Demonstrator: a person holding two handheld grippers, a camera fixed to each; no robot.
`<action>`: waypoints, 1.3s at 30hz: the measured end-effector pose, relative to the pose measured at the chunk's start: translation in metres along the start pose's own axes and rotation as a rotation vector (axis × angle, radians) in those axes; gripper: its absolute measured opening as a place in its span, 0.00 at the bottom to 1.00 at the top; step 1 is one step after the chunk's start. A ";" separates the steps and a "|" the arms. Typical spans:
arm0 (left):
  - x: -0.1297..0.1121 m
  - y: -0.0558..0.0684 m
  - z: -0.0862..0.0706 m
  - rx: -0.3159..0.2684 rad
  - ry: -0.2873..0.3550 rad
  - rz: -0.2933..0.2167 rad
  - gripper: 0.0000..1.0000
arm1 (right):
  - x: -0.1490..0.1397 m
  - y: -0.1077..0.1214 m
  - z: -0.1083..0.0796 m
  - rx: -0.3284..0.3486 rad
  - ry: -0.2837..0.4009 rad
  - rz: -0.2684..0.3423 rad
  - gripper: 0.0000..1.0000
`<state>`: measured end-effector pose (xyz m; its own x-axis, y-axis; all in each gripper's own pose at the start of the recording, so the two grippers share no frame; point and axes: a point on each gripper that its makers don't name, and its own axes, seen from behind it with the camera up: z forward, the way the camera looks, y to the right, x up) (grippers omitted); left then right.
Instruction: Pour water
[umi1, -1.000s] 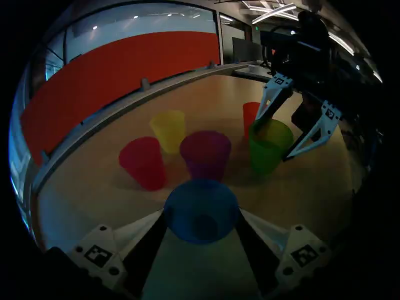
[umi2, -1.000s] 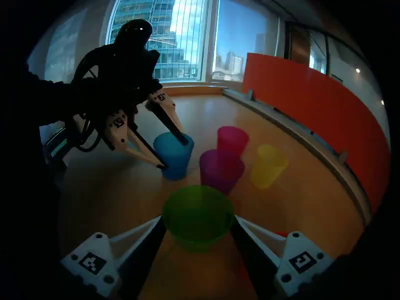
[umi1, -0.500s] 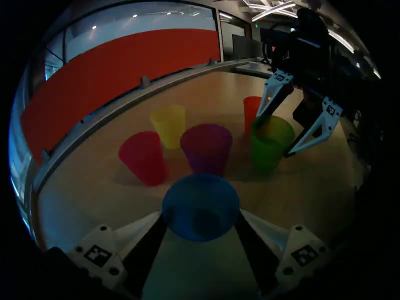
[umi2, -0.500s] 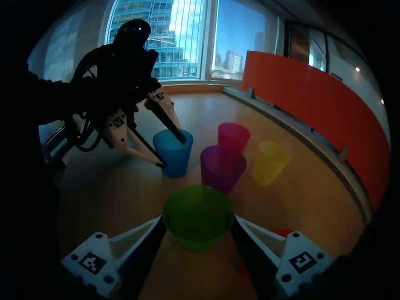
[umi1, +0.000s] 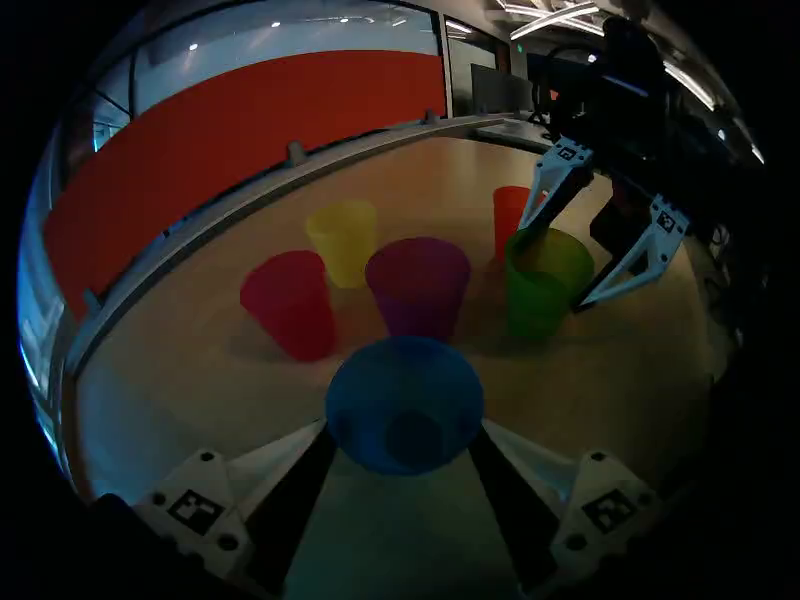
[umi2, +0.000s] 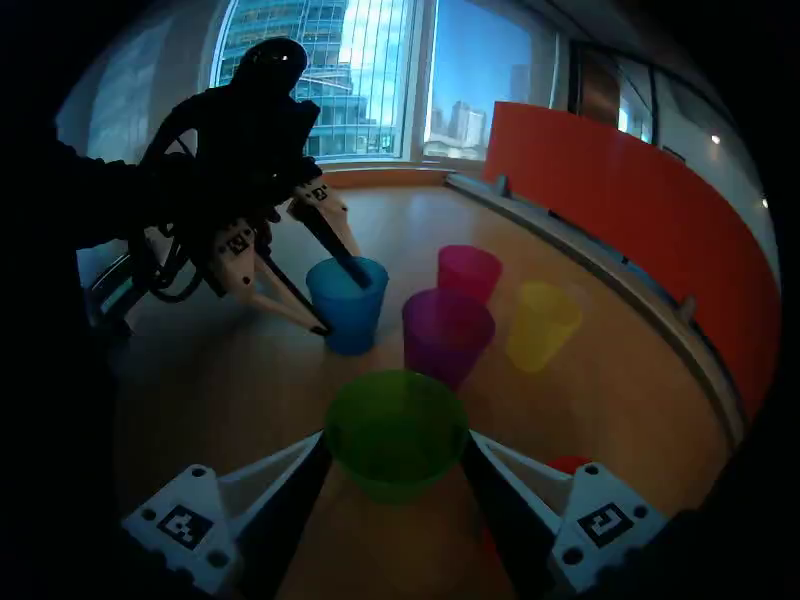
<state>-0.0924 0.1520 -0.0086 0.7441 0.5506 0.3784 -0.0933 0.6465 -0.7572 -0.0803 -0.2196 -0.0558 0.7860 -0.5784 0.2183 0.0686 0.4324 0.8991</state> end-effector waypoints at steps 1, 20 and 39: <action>0.000 0.000 -0.001 0.000 0.000 0.000 0.88 | -0.001 0.000 0.000 0.000 0.000 0.002 0.91; -0.010 0.006 -0.006 -0.003 -0.025 0.007 0.89 | -0.008 0.001 -0.001 -0.010 0.002 0.020 0.92; -0.019 0.006 -0.020 0.023 -0.033 0.003 0.89 | -0.010 0.000 -0.018 -0.048 0.013 0.022 1.00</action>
<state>-0.0939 0.1354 -0.0307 0.7215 0.5693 0.3942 -0.1109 0.6570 -0.7457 -0.0774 -0.2010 -0.0649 0.7953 -0.5598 0.2326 0.0807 0.4781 0.8746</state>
